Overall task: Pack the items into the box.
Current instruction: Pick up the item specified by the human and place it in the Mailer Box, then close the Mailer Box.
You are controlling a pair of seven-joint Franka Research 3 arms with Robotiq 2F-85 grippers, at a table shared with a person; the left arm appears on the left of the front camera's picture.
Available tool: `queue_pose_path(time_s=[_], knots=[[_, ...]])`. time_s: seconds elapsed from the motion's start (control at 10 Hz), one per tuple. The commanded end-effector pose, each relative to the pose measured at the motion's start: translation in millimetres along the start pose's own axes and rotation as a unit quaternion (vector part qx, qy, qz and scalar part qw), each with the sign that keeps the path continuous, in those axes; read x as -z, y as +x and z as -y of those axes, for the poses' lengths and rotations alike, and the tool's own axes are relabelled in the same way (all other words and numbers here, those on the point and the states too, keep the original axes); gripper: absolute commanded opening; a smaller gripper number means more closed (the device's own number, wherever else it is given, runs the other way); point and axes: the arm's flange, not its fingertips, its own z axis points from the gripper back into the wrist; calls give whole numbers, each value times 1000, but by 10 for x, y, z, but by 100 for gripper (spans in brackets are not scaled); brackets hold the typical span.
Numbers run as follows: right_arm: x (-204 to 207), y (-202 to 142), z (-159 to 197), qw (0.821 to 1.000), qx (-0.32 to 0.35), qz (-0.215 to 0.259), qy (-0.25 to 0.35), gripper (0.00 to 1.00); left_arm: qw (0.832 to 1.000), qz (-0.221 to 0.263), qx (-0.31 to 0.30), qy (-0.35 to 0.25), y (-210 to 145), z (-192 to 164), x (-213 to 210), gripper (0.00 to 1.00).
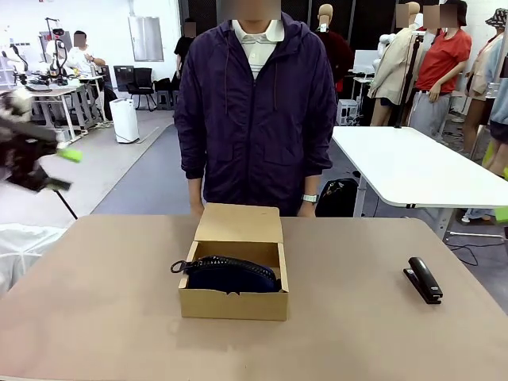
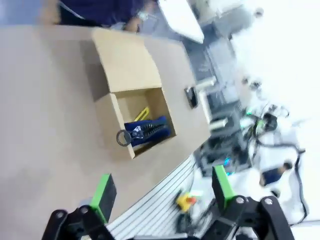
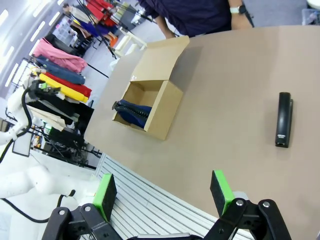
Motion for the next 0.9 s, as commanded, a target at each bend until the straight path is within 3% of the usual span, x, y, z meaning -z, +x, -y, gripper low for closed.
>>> queue_pose_path(time_s=[0.0, 0.1, 0.2, 0.8], knots=[[9, 6, -20, 1000, 3, 7, 6, 100, 983, 139, -78, -88, -556, -376, -5, 100], [9, 6, -20, 1000, 3, 7, 6, 100, 986, 116, -102, -65, -727, -562, 109, 100], [9, 6, -20, 1000, 3, 7, 6, 100, 996, 54, -59, -35, -309, -331, -154, 100], [9, 6, -20, 1000, 3, 7, 6, 100, 996, 54, -59, -35, -309, -331, -154, 100]])
